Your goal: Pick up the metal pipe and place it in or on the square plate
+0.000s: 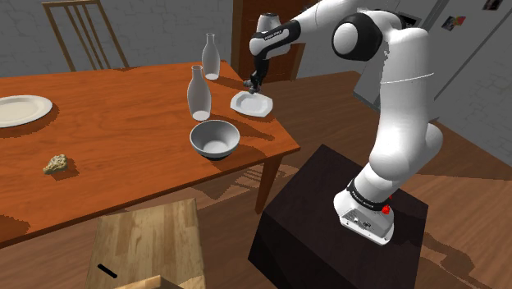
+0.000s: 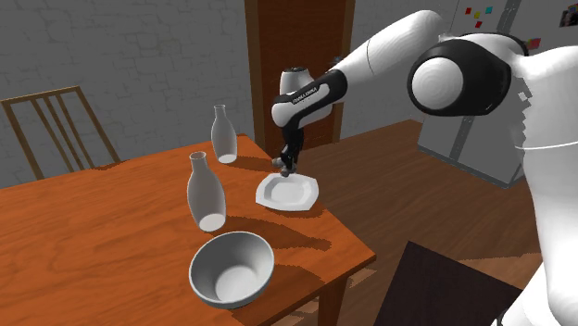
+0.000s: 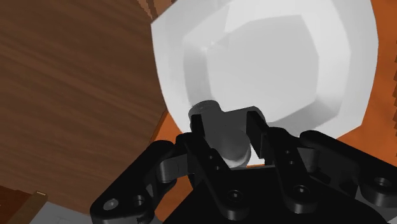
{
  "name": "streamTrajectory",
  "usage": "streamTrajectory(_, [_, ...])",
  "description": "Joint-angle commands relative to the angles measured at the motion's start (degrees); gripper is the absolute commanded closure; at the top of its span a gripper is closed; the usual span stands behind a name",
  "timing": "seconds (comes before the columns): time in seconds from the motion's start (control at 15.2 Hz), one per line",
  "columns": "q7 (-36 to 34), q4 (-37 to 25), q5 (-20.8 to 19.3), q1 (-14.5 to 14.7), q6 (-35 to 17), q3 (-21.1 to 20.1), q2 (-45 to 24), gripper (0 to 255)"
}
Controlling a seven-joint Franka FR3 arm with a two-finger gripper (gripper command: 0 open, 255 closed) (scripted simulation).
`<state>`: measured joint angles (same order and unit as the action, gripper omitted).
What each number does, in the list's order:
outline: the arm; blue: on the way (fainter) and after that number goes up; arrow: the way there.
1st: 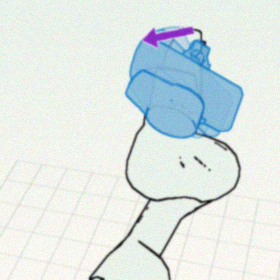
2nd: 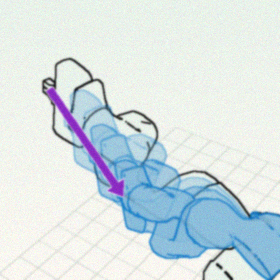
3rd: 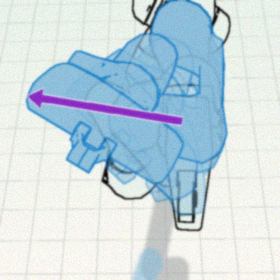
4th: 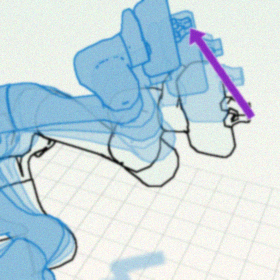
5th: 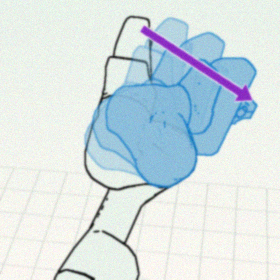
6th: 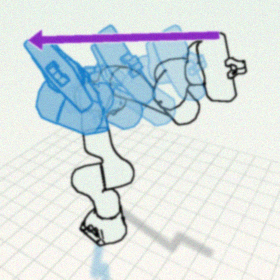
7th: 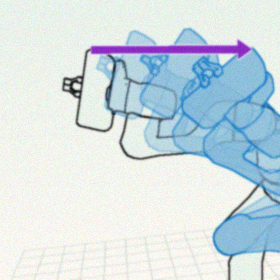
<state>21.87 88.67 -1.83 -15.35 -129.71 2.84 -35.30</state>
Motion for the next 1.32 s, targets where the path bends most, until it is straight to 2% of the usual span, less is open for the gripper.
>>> streamTrajectory(0.0, [0.02,-0.36,-0.01,0.03,1.26,0.01,0.89,255])
streamTrajectory(0.26, [0.09,-1.03,-0.01,0.05,3.0,0.02,1.97,255])
streamTrajectory(0.53, [-4.23,10.23,-1.21,3.47,0.26,-0.35,10.28,255])
streamTrajectory(1.25, [-4.61,12.31,-1.31,3.4,-6.32,-0.36,5.77,255])
